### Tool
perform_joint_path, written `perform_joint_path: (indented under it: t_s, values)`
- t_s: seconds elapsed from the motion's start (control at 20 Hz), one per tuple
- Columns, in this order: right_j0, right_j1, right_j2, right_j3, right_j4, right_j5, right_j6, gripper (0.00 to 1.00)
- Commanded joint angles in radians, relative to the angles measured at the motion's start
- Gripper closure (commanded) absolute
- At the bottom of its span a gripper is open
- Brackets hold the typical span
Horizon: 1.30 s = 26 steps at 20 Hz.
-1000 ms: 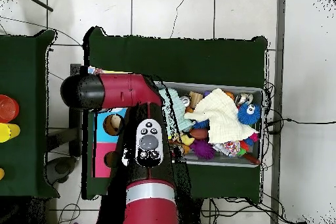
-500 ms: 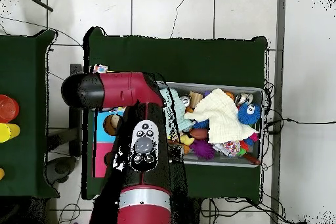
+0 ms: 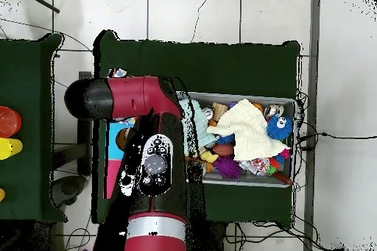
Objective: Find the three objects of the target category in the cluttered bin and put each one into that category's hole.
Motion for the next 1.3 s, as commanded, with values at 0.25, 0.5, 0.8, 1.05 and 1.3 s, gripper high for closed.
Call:
perform_joint_path:
  t_s: [0.25,0.5,0.8,1.05,1.3]
  values:
    - [0.001,0.047,-0.026,-0.035,-0.038,0.109,0.118,0.00]
    - [-0.002,0.054,-0.026,-0.055,-0.031,0.135,0.111,0.00]
    - [-0.014,0.037,-0.014,-0.051,-0.013,0.154,0.100,0.00]
    - [-0.019,-0.032,0.001,-0.021,0.012,0.188,0.093,0.00]
    - [-0.019,-0.095,0.012,0.016,0.028,0.222,0.083,0.00]
